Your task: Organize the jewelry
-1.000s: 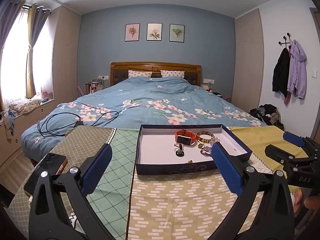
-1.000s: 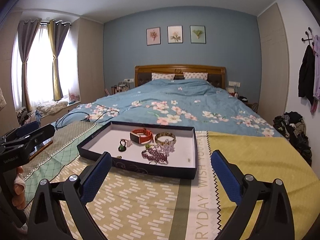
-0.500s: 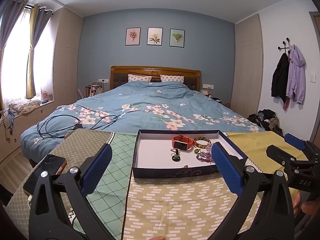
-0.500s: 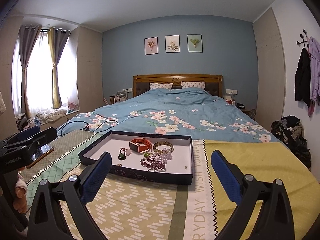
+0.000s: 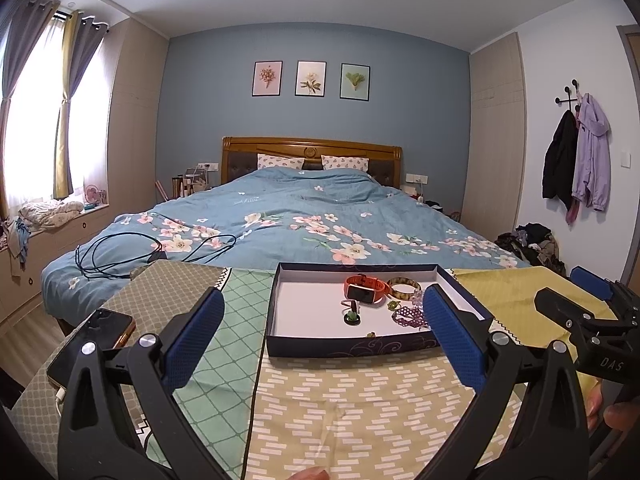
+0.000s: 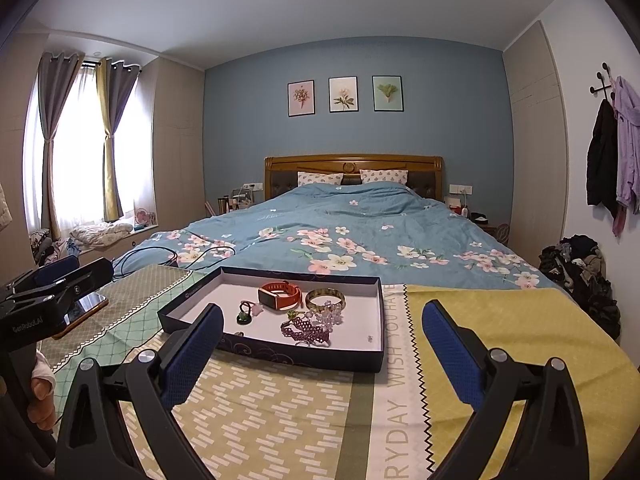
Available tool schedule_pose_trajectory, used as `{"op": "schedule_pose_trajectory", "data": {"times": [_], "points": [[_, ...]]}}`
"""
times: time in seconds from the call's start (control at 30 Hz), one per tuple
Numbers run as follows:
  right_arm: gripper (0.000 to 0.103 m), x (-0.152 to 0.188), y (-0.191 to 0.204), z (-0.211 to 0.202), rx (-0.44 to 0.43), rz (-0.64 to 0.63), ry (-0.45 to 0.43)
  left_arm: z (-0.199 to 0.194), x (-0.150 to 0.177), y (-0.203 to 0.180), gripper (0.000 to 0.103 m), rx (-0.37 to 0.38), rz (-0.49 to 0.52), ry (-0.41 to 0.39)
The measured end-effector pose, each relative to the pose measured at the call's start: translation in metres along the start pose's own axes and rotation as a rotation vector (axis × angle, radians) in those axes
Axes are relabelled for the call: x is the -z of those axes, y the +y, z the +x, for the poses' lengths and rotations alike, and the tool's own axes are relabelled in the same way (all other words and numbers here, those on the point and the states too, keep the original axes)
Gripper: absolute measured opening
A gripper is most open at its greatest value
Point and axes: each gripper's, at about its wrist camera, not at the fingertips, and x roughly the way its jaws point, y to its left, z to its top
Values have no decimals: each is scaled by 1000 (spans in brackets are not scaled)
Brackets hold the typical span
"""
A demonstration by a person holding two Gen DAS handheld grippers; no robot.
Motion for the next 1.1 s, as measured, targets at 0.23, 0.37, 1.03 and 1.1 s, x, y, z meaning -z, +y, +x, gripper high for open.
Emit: {"op": "schedule_pose_trajectory", "data": {"times": [0.23, 0.37, 1.03, 1.1], "points": [[96, 1, 1, -3, 0, 2, -4, -4, 0, -2, 98, -3, 4, -15], [96, 0, 0, -6, 3, 5, -11, -5, 0, -2, 98, -6, -4, -19], [96, -1, 0, -11, 7, 12, -24, -8, 1, -1, 98, -7, -19, -19], [96, -1, 0, -11, 6, 11, -25, -8, 1, -1, 98, -8, -18, -20]]}}
